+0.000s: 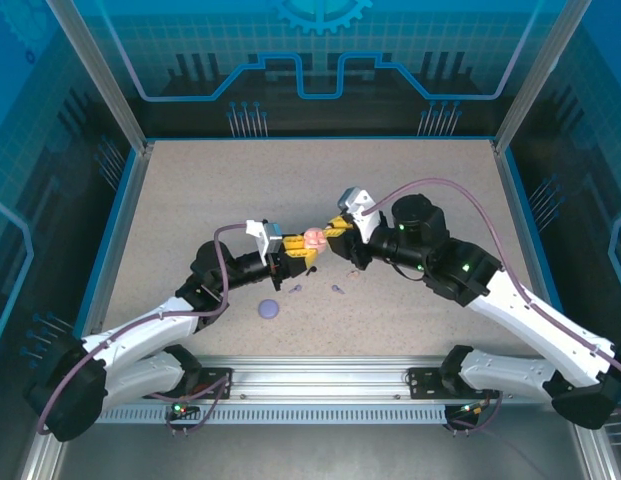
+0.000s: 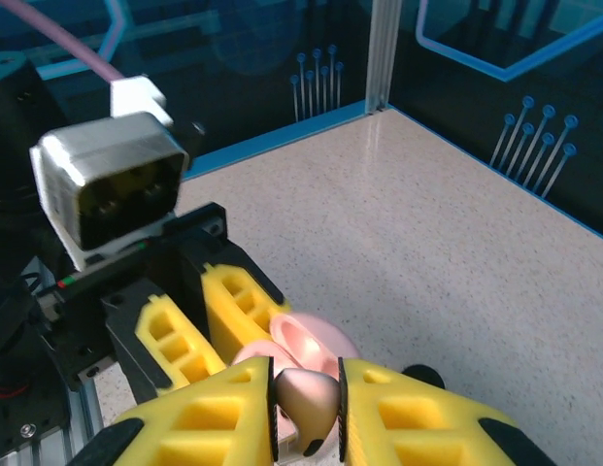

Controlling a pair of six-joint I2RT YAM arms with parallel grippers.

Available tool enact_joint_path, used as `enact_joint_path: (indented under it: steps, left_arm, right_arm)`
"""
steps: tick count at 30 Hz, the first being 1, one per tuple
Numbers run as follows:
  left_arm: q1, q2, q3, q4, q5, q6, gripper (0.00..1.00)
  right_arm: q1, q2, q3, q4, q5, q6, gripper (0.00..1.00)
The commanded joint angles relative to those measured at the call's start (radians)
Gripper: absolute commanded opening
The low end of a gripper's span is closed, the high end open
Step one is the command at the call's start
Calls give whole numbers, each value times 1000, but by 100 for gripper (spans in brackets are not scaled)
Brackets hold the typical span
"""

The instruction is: Insert wireless bluetooth earbuds into charging case

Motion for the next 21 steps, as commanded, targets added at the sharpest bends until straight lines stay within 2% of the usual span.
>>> enact_joint_path:
  steps: [1,21]
  left_arm:
    - [-9,2,19,48,30,19,1]
    - [-15,-3,23,42,22,21,1]
  right_arm:
    - [32,30,61,-22,-2,-54,21]
    - [57,120,80,-49,19,-64,21]
